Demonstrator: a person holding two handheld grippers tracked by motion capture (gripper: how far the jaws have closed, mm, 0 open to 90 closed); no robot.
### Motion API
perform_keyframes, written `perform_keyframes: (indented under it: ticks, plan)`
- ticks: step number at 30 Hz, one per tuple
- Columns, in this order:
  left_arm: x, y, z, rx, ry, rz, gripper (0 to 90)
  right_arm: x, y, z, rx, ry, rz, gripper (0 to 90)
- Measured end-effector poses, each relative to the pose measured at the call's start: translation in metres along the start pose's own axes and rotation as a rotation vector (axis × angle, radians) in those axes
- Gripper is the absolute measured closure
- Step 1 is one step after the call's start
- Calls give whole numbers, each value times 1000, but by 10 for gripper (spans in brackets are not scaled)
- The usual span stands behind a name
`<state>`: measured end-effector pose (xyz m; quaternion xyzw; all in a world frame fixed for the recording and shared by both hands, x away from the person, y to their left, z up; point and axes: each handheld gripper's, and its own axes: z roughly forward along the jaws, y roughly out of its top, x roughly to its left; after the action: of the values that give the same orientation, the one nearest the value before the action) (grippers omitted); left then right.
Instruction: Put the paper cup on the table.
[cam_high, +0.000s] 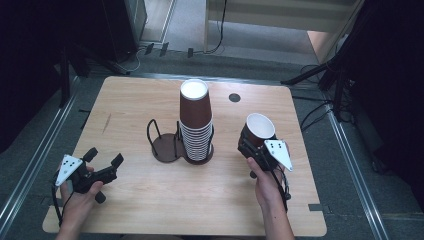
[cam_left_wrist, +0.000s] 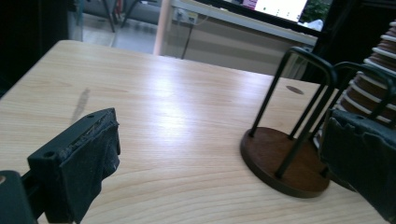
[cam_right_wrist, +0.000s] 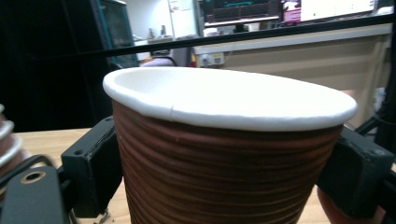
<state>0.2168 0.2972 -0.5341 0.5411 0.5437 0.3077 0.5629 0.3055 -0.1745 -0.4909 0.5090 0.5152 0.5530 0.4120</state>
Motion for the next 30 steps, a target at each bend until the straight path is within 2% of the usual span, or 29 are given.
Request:
perform_keyframes:
  ticks: [1,2,3,6,14,19,22,25,30]
  plan:
    - [1,0,-1,-7,6,4,0,0,0,0,0,0,0,125]
    - [1,-1,-2,-16,43,35,0,1,-2,4,-36,8,-19,125]
    - [1,-1,-2,-16,43,35,0,1,-2,4,-36,8,-19,125]
    - [3,-3,-3,-4,58,59,0,3,-4,12,-36,3,-67,121]
    - [7,-3,-4,24,63,45,0,-5,-6,30,-2,-63,-70,116]
    - [9,-7,-2,42,54,33,0,-12,-10,41,20,-90,-86,114]
    - [9,-8,-1,43,47,36,0,-15,-12,46,21,-111,-77,113]
    - [8,-9,-1,53,49,45,0,-19,-14,50,30,-123,-59,112]
    - [10,-9,-1,64,45,31,0,-22,-19,54,50,-138,-74,111]
